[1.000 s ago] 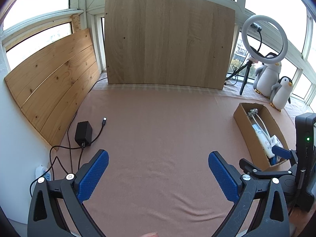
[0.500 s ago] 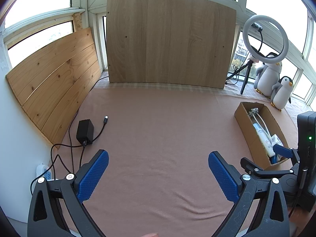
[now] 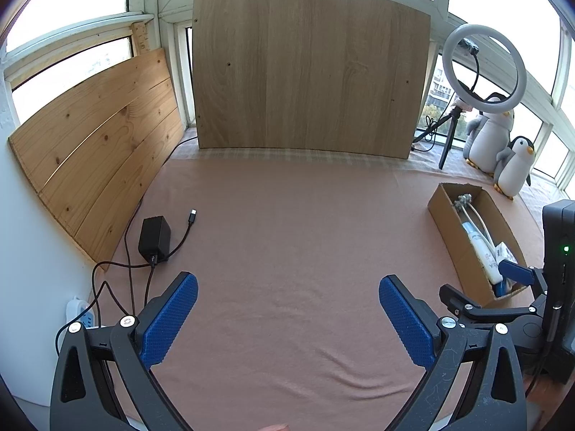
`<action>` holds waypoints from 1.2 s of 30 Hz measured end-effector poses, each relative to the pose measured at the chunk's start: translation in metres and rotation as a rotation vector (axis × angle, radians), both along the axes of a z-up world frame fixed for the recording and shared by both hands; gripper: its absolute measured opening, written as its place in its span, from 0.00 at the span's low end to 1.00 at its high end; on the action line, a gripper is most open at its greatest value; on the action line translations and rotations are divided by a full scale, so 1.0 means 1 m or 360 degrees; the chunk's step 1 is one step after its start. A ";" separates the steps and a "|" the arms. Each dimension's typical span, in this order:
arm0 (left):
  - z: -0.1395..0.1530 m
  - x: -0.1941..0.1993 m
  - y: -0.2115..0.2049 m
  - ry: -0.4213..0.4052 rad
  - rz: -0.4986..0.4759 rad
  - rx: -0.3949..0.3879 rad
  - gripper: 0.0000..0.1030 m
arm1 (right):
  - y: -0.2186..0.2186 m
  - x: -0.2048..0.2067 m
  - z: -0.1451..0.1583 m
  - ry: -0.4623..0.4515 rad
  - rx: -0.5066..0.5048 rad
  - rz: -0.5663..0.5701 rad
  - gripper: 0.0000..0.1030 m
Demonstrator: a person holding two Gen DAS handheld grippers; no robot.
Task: Organize objects
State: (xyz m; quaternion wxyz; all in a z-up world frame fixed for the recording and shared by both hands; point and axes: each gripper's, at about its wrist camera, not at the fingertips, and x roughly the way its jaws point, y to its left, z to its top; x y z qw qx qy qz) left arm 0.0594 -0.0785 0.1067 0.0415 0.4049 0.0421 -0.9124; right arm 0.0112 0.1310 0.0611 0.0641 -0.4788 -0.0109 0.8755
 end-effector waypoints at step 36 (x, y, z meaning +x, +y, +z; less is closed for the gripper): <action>-0.004 -0.008 0.001 -0.0014 -0.0018 -0.0003 0.99 | 0.006 -0.006 -0.003 -0.0011 -0.0002 0.0001 0.98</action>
